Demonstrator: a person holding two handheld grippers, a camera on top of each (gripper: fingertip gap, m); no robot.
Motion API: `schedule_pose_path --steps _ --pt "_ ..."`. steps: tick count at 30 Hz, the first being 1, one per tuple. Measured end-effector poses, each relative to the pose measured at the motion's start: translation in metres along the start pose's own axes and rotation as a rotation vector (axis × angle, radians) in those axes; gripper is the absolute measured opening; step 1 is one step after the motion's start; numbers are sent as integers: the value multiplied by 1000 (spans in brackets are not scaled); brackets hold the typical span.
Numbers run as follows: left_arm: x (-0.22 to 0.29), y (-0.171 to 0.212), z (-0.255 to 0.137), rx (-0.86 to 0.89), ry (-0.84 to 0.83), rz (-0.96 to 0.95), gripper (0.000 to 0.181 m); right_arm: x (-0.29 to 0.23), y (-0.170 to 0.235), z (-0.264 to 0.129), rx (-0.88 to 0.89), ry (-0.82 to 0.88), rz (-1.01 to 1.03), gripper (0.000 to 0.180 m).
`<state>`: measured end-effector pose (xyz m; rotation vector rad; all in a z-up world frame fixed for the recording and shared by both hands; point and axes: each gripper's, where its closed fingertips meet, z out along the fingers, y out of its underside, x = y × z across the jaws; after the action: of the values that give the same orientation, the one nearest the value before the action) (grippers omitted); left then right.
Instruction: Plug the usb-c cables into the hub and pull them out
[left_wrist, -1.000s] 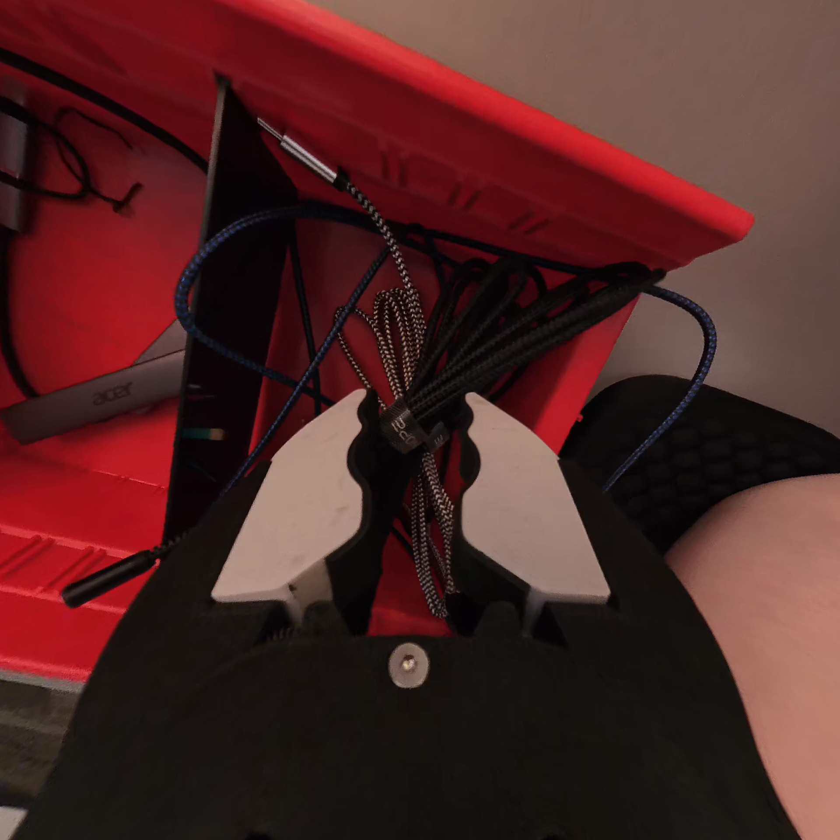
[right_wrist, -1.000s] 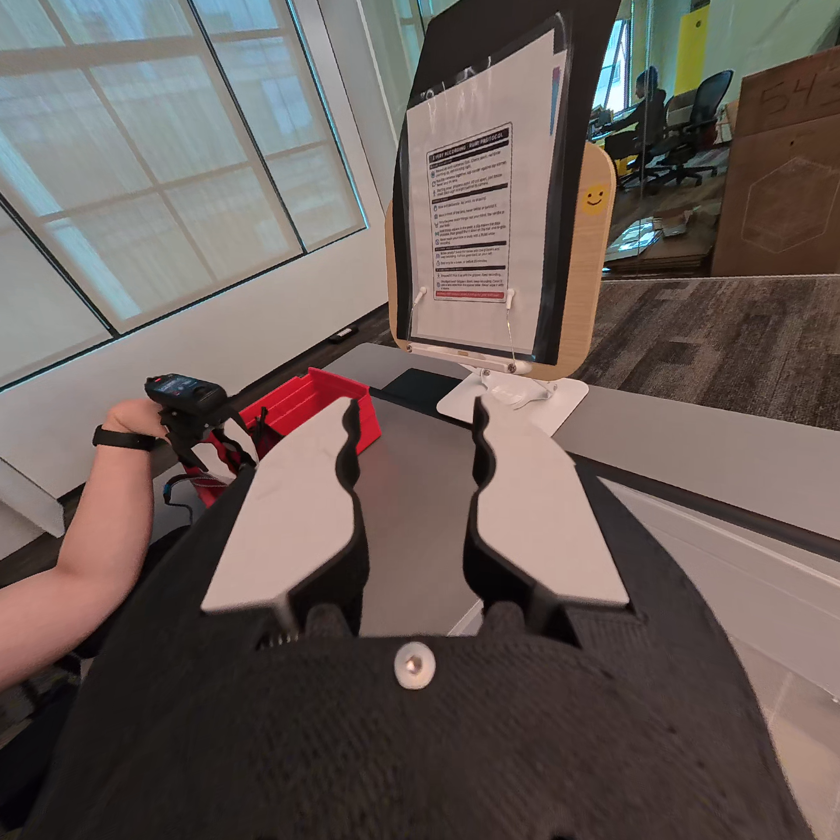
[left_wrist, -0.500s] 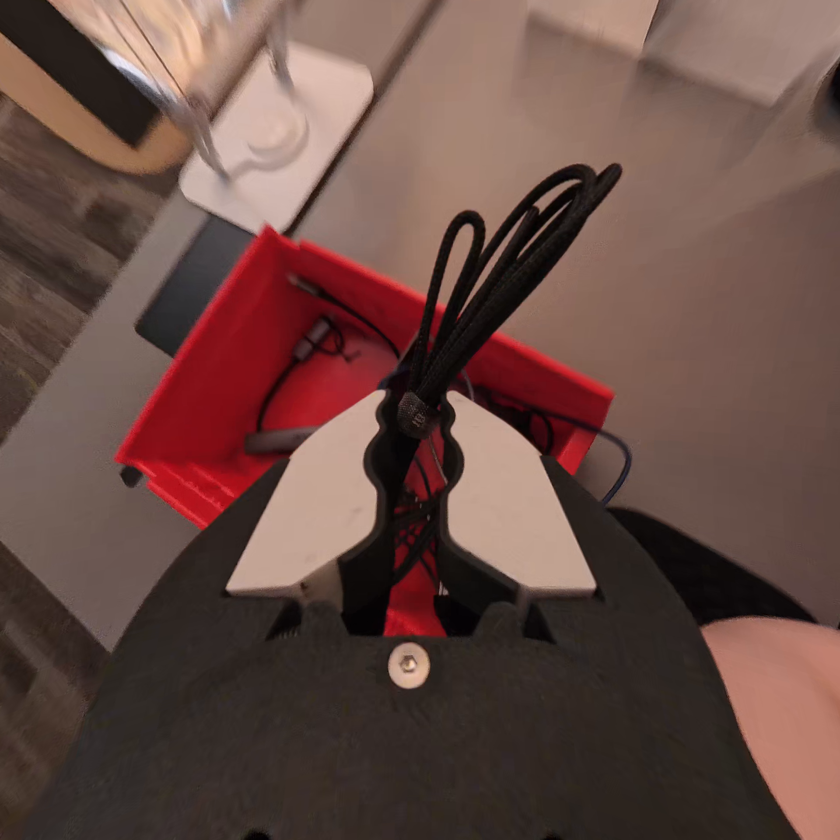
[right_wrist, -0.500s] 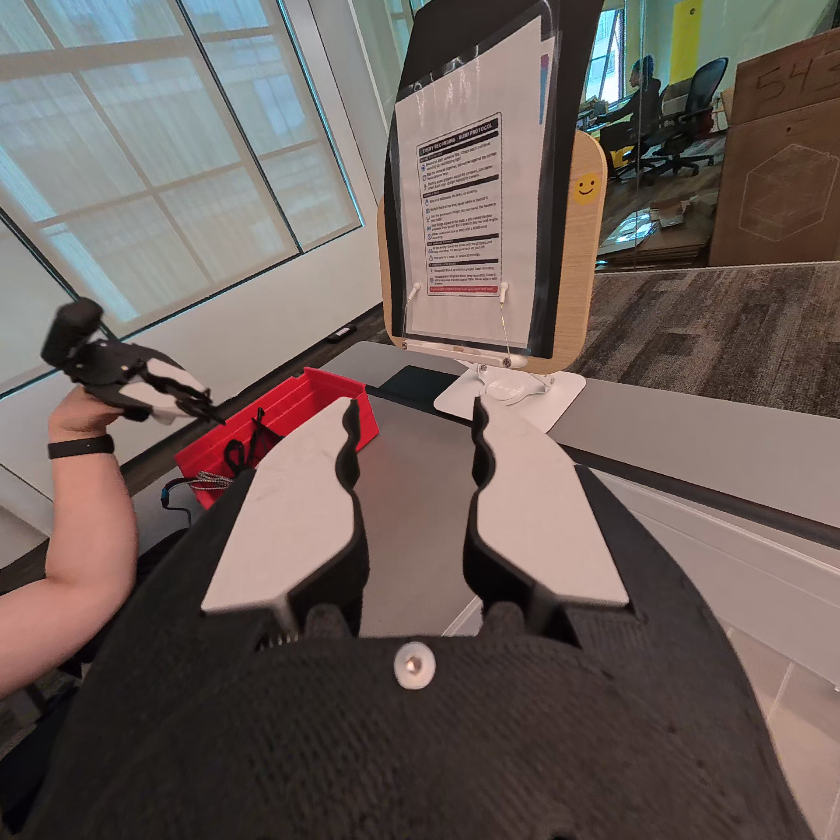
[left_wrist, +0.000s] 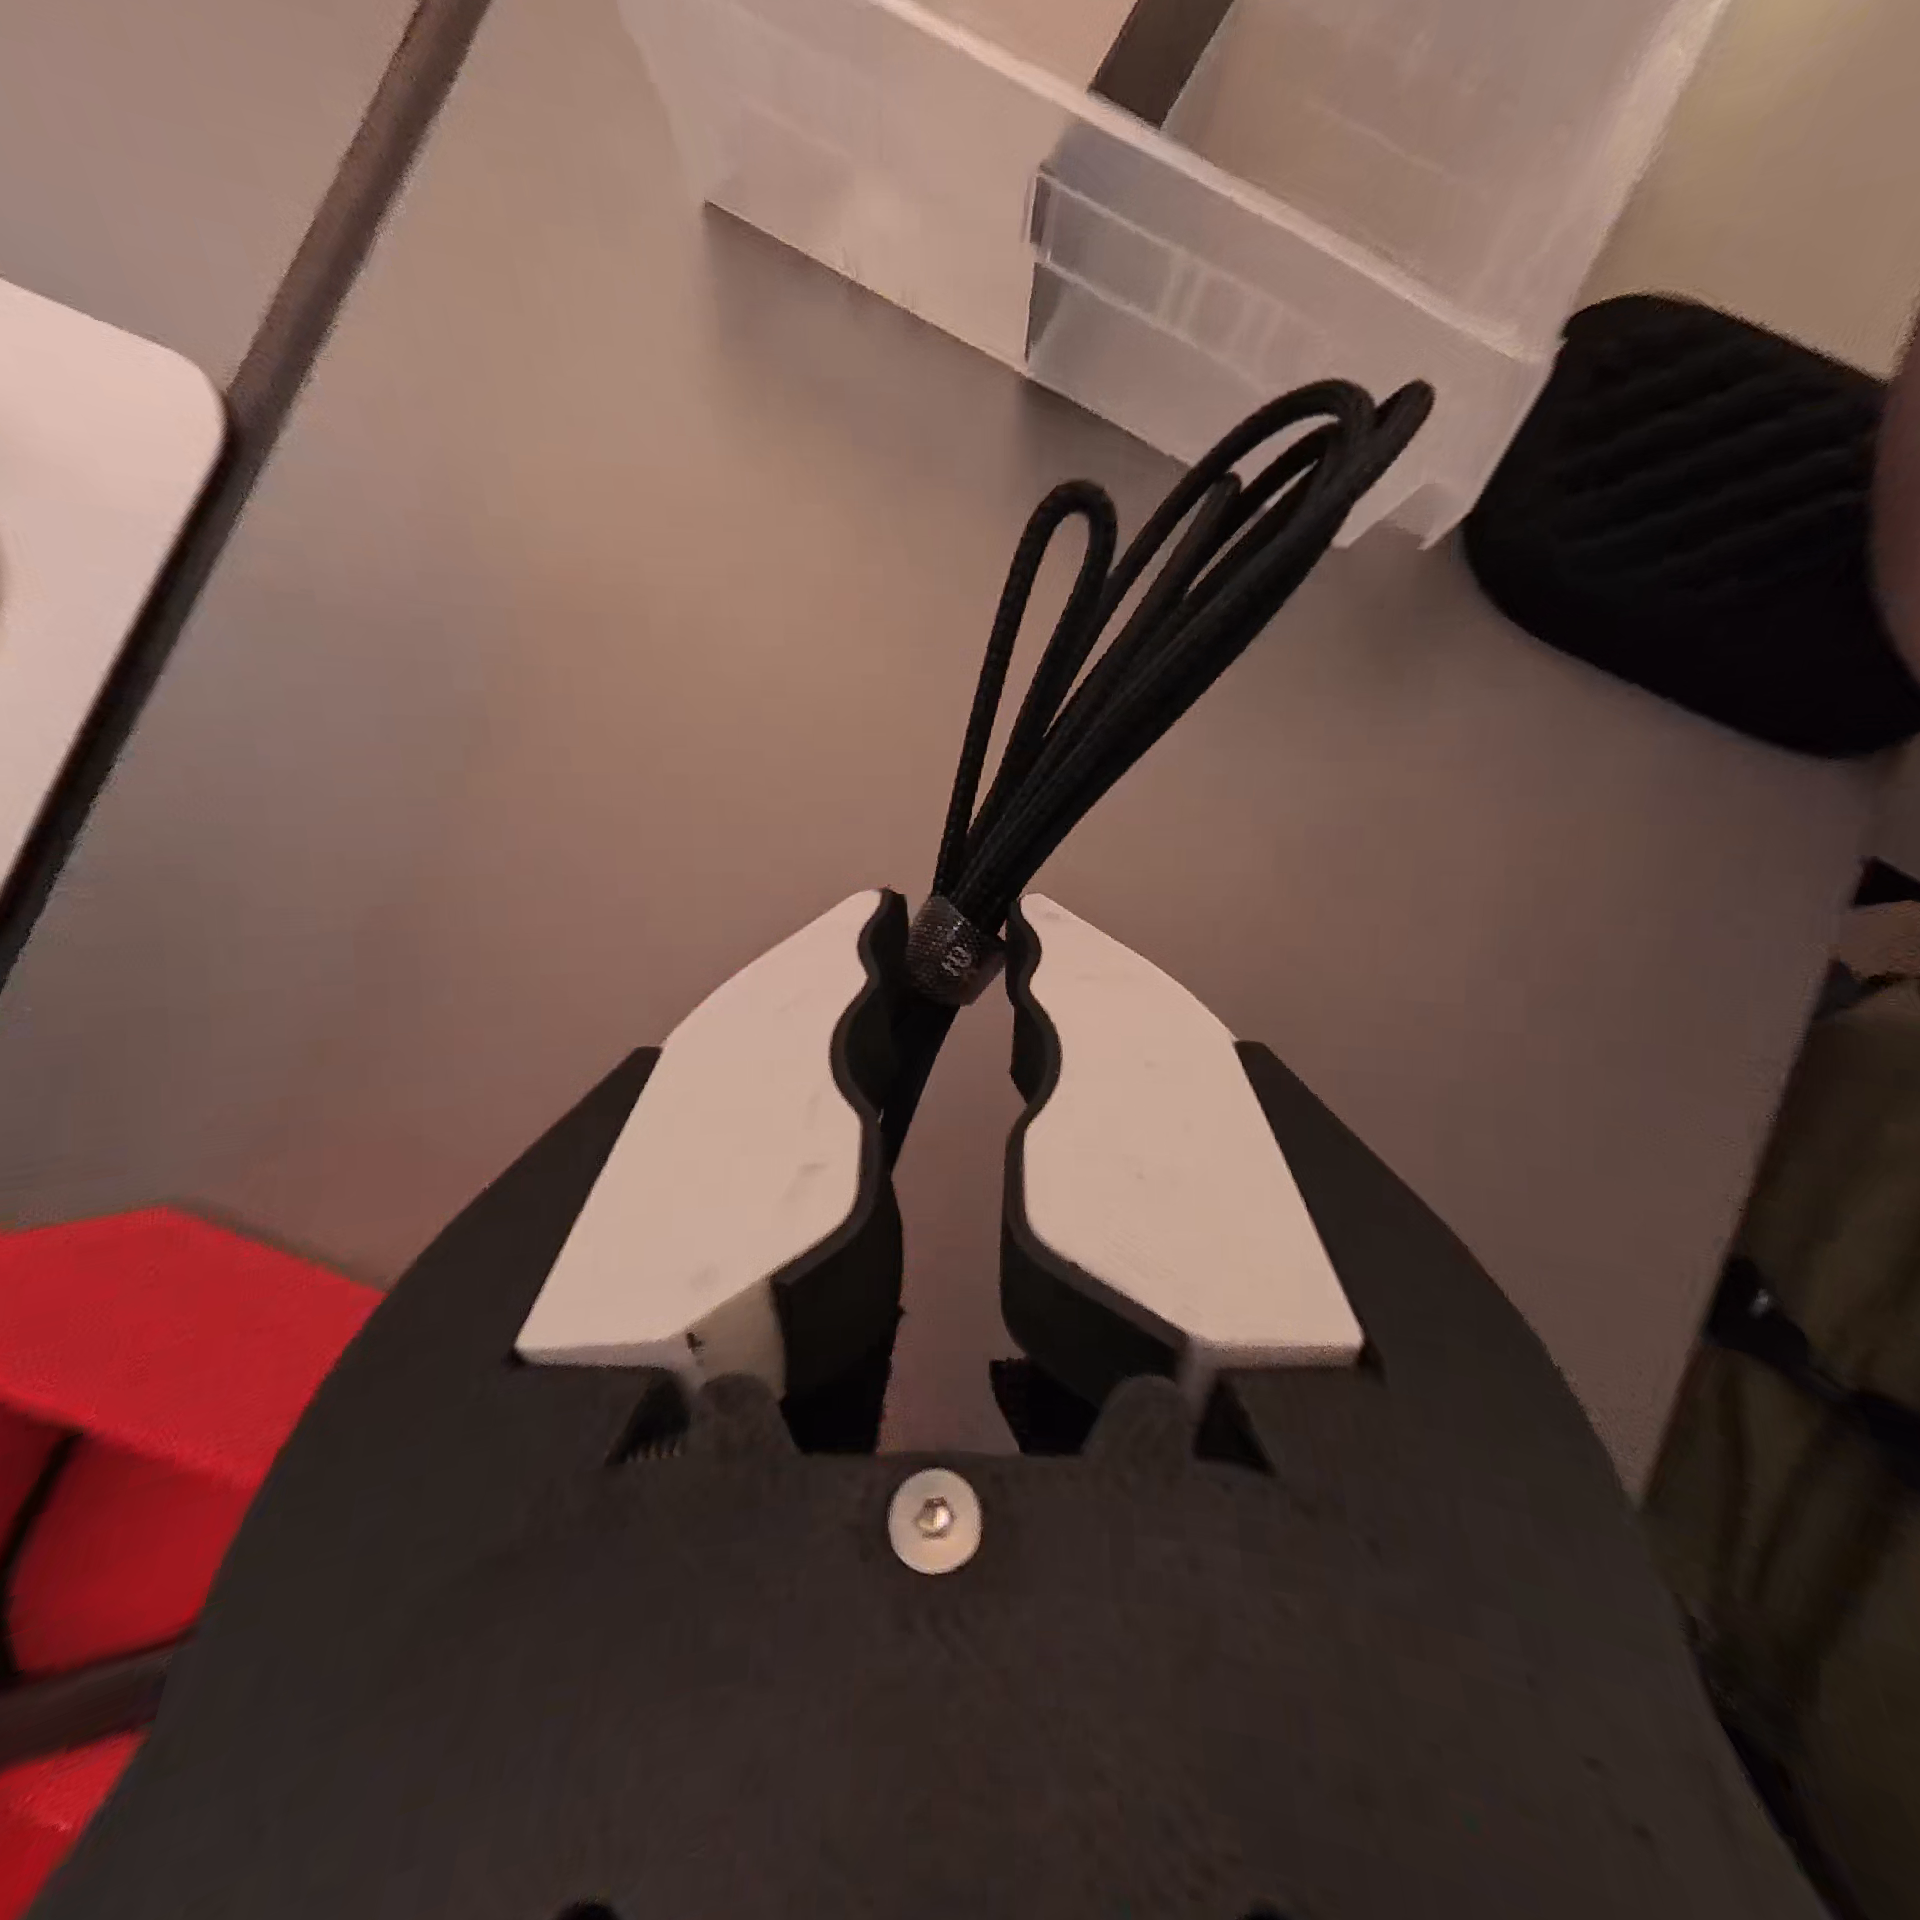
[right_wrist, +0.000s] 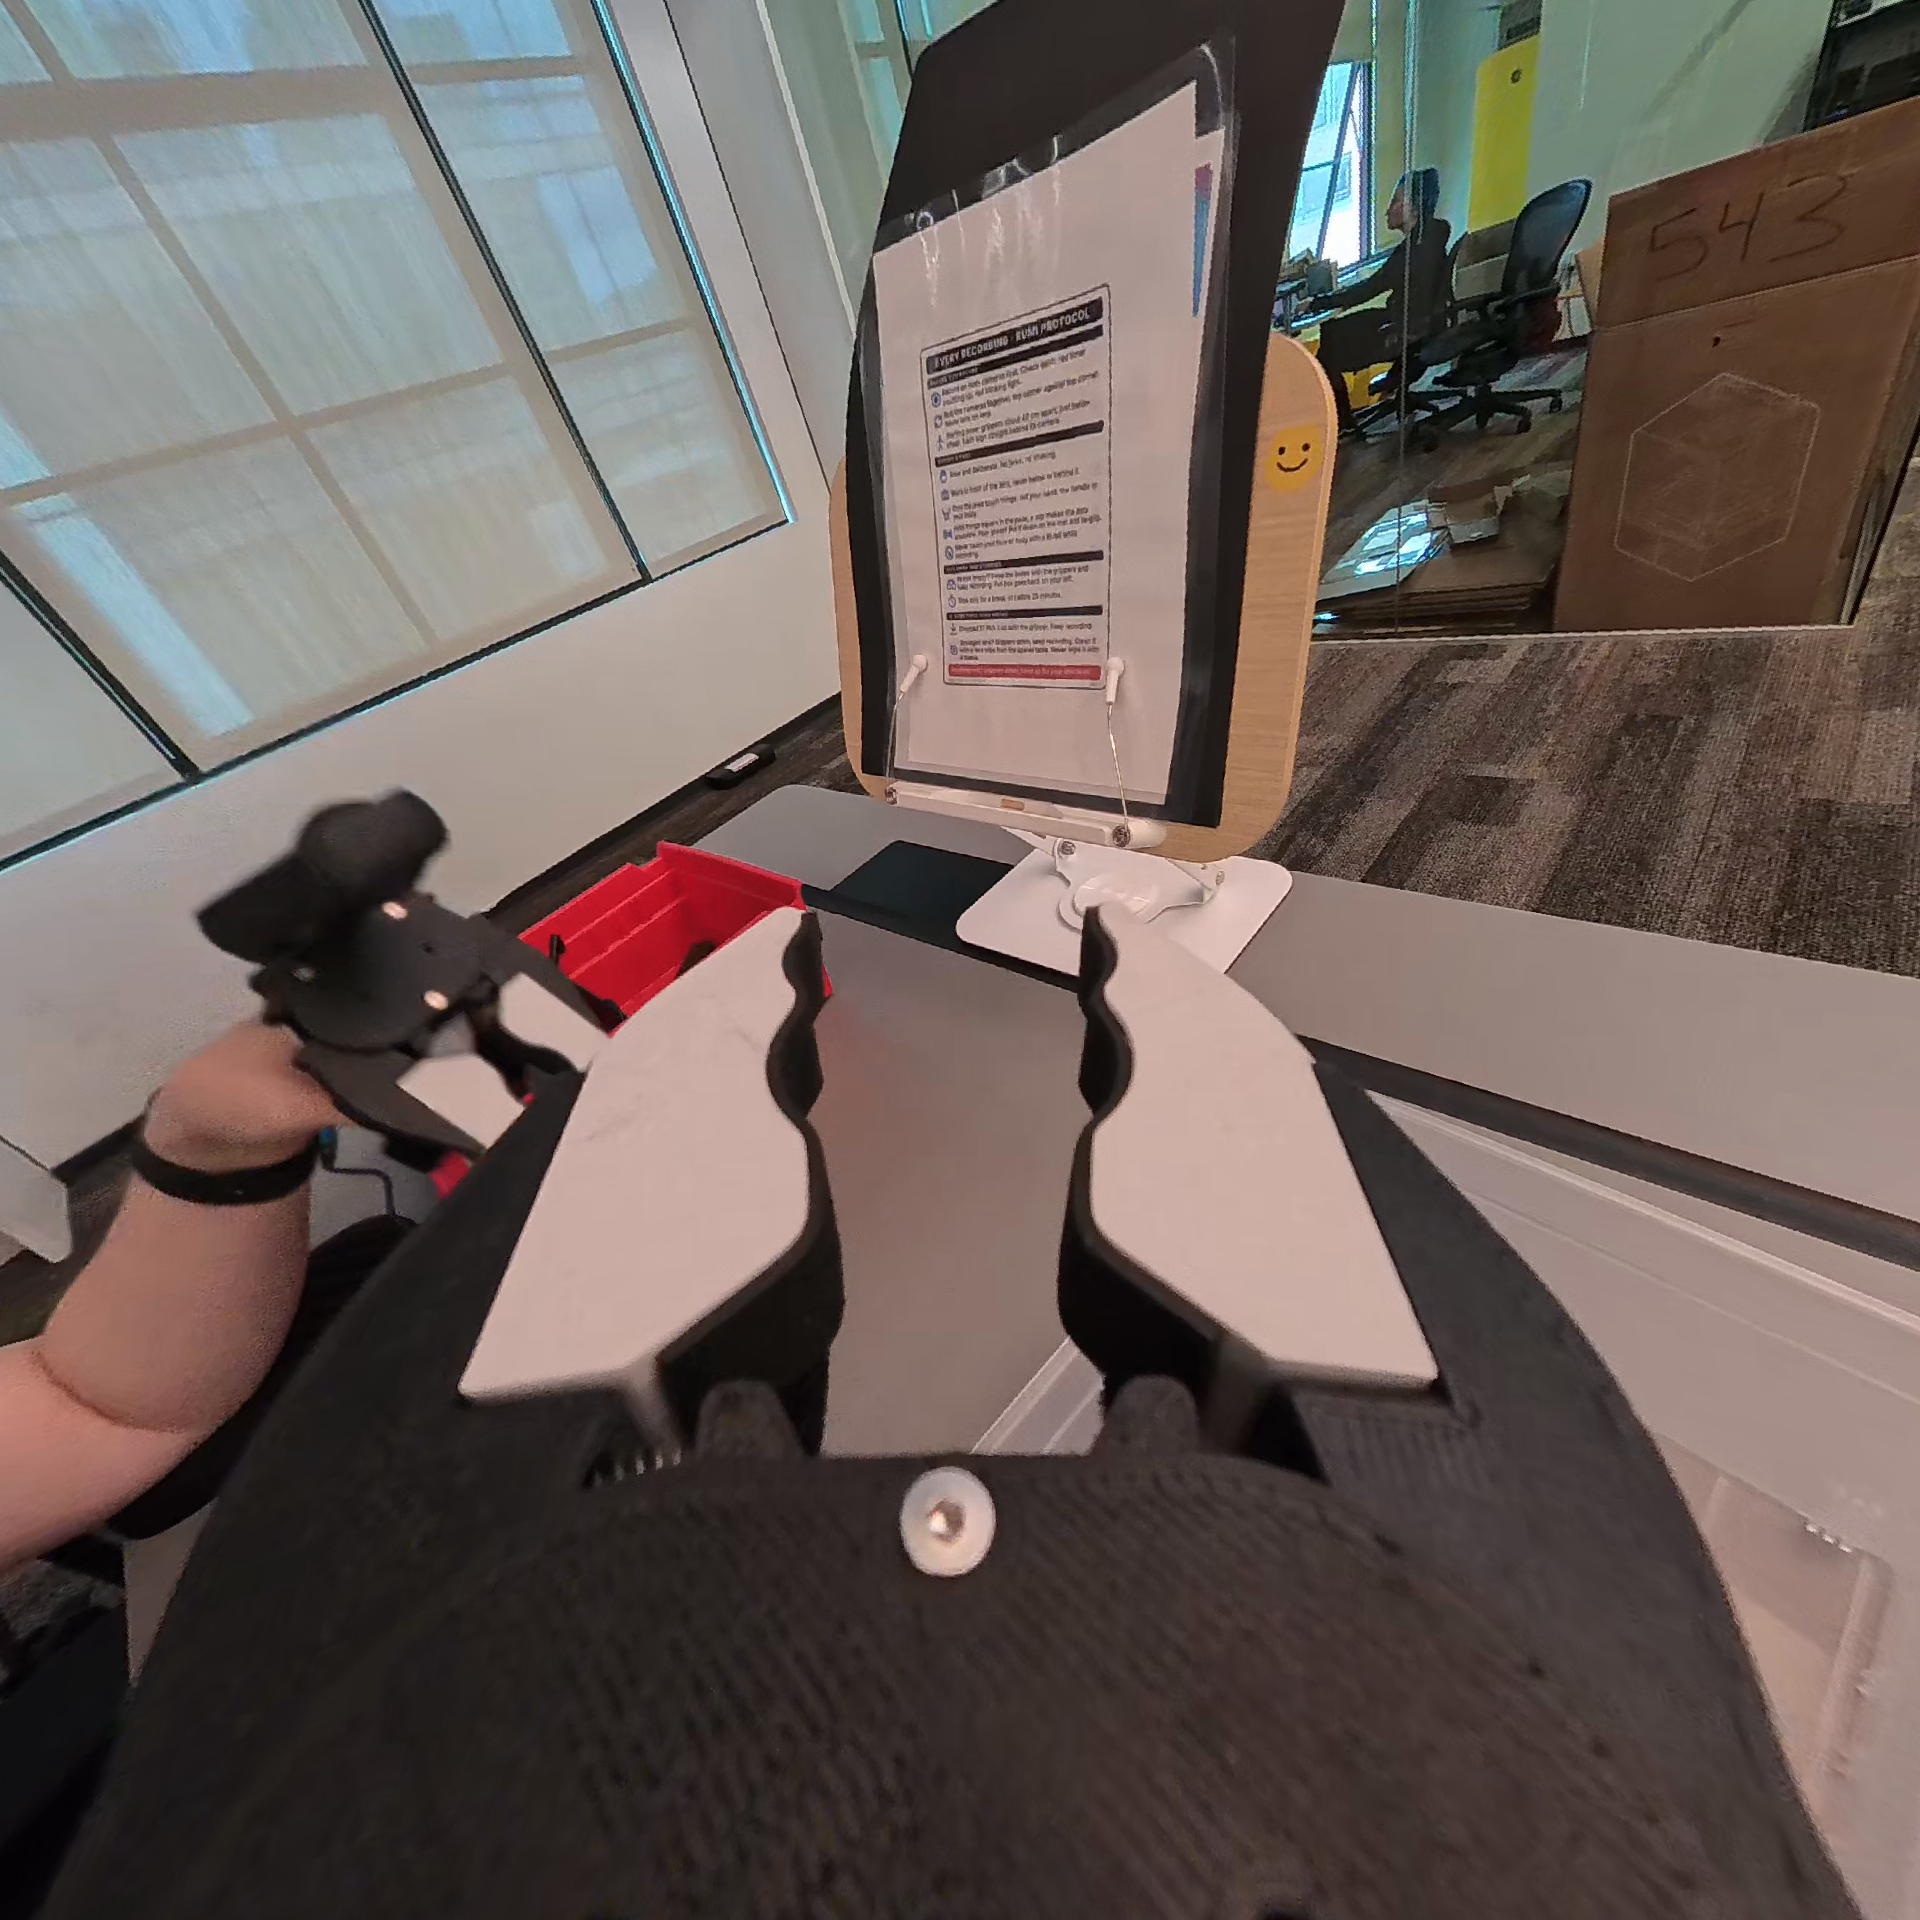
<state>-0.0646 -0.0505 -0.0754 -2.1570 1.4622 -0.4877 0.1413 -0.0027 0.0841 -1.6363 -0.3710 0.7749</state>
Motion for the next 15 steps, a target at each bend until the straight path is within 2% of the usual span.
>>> schedule_pose_path --steps 4,7,14,15 --pt "16 17 50 -123 95 36 18 4 -3 -2 10 8 -3 48" --pt "19 24 74 -176 90 51 18 7 -3 -3 9 10 2 48" --pt "20 38 103 -241 72 103 21 8 -4 -5 10 21 -7 48" --pt "19 35 103 -227 55 119 26 9 -5 -5 12 22 -8 48"
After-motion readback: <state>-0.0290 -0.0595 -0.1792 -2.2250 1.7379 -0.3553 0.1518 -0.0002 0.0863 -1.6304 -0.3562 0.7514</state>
